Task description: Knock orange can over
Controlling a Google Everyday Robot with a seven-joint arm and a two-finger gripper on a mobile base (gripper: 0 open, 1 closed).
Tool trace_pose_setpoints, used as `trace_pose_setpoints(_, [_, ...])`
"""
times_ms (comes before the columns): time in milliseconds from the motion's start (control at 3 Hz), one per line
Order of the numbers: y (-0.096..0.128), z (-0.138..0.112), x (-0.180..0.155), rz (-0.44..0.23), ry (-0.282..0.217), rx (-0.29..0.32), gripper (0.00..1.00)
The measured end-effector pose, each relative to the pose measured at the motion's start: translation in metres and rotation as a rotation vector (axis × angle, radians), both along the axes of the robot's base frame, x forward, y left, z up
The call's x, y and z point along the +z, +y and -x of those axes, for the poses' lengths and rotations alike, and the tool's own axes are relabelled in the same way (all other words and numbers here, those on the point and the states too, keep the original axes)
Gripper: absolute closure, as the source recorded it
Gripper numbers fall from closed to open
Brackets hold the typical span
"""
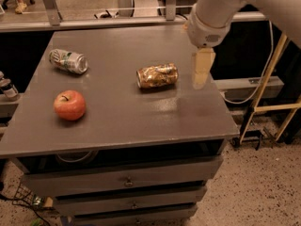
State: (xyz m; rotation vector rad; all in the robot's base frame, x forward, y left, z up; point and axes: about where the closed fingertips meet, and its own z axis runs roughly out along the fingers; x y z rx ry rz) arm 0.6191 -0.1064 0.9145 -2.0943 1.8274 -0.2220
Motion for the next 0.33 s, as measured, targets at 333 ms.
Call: trace_pose_setpoints(333, [-0.0466, 0.0036, 0.0077, -0.128, -0.045, -0.068, 0.00])
